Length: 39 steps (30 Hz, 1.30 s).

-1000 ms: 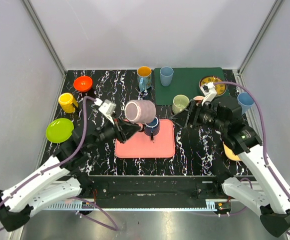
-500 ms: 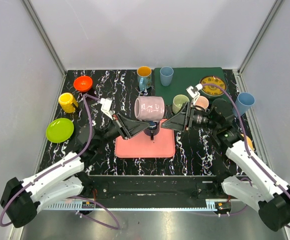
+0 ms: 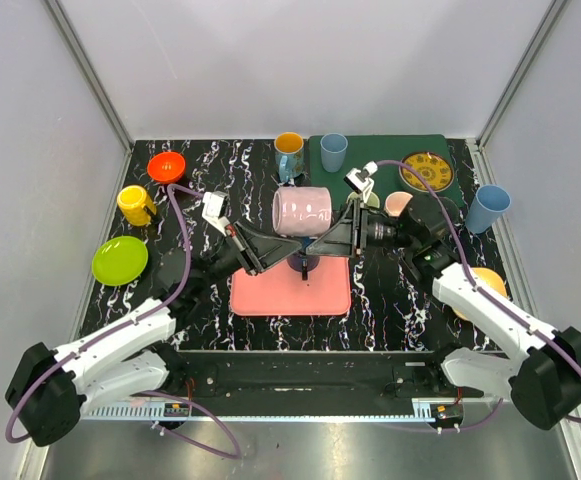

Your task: Turn the mug right side up

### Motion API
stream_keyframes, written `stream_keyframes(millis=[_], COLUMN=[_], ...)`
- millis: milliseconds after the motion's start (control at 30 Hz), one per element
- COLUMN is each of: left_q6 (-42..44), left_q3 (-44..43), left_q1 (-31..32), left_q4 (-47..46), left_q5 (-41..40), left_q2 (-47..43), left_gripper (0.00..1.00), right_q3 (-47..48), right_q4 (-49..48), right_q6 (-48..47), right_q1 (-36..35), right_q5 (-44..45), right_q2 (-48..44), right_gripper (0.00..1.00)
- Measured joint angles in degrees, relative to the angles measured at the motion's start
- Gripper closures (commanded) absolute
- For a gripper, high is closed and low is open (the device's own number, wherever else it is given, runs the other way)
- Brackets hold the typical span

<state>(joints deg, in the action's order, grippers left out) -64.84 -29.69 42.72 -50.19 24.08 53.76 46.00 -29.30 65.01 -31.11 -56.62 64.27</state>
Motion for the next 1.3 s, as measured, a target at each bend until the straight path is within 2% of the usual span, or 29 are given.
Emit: stream_keyframes(millis=[167,333,467,567,700,867,1000,1133,1267,1300], left_q6=[0.13,0.98,1.53,2.34,3.41,3.87,3.96,3.85,3.98,4.00], left_q3=[0.00,0.00,0.00,0.00,0.48,2.47,3.39,3.61,3.74,3.89], left_q1=[-0.50,-0.61,-0.37,0.22,1.22,2.01,2.03,2.08,2.23,2.23], left_q4=[-0.48,-1.03,-1.33,-1.42,-2.99,-4.44,-4.35,-4.39,-4.66,-4.66], left_q5=[-0.24,-1.66,-3.23,-4.24,-5.81,-8.24,-9.44,-9.97,-10.01,-10.01], left_q2=[0.50,0.48,0.39,0.31,0.09,-0.68,-1.66,-2.51,-2.89,-3.02], left_gripper=[1.00,1.00,1.00,1.00,1.00,1.00,1.00,1.00,0.99,0.94], right_q3=[1.97,2.78,3.28,3.32,3.32,3.32,3.34,3.43,3.65,3.74], right_q4=[-0.61,-1.18,-2.19,-3.58,-6.58,-9.88,-12.09,-14.25,-14.93,-14.34], right_q6=[0.59,1.07,1.18,2.01,3.91,5.86,7.50,7.78,7.56,7.17], right_q1=[-1.42,-1.84,-1.97,-1.95,-1.97,-2.67,-2.97,-3.19,-3.37,-3.41], right_q5=[-0.09,0.04,0.17,0.09,-0.07,0.13,-0.02,0.15,0.04,0.07], right_q2=[1.92,3.06,4.28,4.66,5.18,6.93,8.46,9.40,9.53,9.46], right_gripper=[0.46,0.67,0.74,0.75,0.64,0.61,0.71,1.00,1.00,1.00])
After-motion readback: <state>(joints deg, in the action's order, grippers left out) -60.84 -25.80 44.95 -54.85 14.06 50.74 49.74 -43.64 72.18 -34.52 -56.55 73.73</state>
